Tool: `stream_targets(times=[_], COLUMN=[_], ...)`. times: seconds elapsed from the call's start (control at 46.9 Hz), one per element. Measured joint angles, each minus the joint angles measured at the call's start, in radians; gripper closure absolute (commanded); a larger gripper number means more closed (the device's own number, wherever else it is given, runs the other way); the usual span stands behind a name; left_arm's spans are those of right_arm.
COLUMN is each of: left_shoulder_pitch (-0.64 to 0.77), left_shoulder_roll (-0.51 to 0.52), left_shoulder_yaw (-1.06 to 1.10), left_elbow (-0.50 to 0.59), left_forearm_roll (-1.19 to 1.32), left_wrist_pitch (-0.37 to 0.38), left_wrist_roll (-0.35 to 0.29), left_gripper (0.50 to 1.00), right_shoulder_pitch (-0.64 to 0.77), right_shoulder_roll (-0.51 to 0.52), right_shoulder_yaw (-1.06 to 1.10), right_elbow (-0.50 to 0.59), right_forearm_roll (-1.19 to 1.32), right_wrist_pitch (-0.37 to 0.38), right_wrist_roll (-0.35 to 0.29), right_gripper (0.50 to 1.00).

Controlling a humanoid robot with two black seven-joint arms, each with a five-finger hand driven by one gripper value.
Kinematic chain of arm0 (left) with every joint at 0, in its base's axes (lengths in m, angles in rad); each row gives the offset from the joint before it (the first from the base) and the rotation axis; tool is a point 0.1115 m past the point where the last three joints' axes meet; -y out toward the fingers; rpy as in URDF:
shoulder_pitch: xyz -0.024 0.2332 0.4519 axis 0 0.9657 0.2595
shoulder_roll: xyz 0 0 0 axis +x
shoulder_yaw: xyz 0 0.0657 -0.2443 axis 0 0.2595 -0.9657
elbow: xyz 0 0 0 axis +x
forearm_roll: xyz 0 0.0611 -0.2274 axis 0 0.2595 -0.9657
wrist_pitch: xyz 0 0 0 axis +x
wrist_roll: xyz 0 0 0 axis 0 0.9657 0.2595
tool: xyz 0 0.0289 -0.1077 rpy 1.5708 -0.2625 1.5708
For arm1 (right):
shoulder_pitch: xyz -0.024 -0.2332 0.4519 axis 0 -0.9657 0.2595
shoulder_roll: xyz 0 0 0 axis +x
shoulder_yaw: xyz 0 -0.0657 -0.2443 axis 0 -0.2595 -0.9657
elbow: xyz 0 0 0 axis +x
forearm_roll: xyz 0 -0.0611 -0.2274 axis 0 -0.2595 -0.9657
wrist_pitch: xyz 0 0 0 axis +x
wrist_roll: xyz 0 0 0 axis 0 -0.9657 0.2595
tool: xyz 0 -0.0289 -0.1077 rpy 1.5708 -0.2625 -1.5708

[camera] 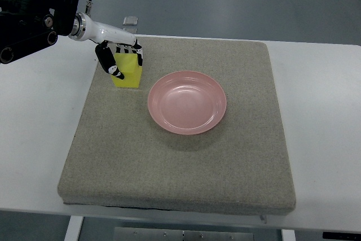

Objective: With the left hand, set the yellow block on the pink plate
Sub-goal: 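Lift the yellow cube and carry it over the pink plate, then lower the yellow cube onto the center of the pink plate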

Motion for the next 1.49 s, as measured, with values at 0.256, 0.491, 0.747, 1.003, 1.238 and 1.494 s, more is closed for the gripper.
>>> stream_targets(times=[0.256,0.491,0.747,1.003,1.238,1.494], left_shoulder_pitch=[-0.035,-0.064,-0.068,-0.061,-0.051,-0.043], left_shoulder_roll=[-0.029,-0.094,-0.189,-0.281,-0.294,-0.294], left_shoulder_yaw=[-0.011,-0.013,-0.011,-0.007,-0.001,0.017], left_elbow=[-0.005,-0.011,-0.01,0.0,0.001,0.005], left_forearm_roll=[0.0,-0.006,0.003,0.004,0.004,0.004], left_wrist_pitch=[0.027,0.027,0.026,0.027,0.02,0.013], left_wrist_roll=[-0.001,-0.002,-0.004,-0.002,-0.002,-0.002], left_gripper=[1.0,1.0,1.0,1.0,1.0,1.0], right_shoulder_pitch=[0.0,0.0,0.0,0.0,0.0,0.0], right_shoulder_roll=[0.0,0.0,0.0,0.0,0.0,0.0], right_shoulder_yaw=[0.0,0.0,0.0,0.0,0.0,0.0], right_elbow=[0.0,0.0,0.0,0.0,0.0,0.0], right_forearm_roll=[0.0,0.0,0.0,0.0,0.0,0.0], right_wrist_pitch=[0.0,0.0,0.0,0.0,0.0,0.0], right_wrist_roll=[0.0,0.0,0.0,0.0,0.0,0.0], right_gripper=[0.576,0.576,0.576,0.576,0.576,0.576])
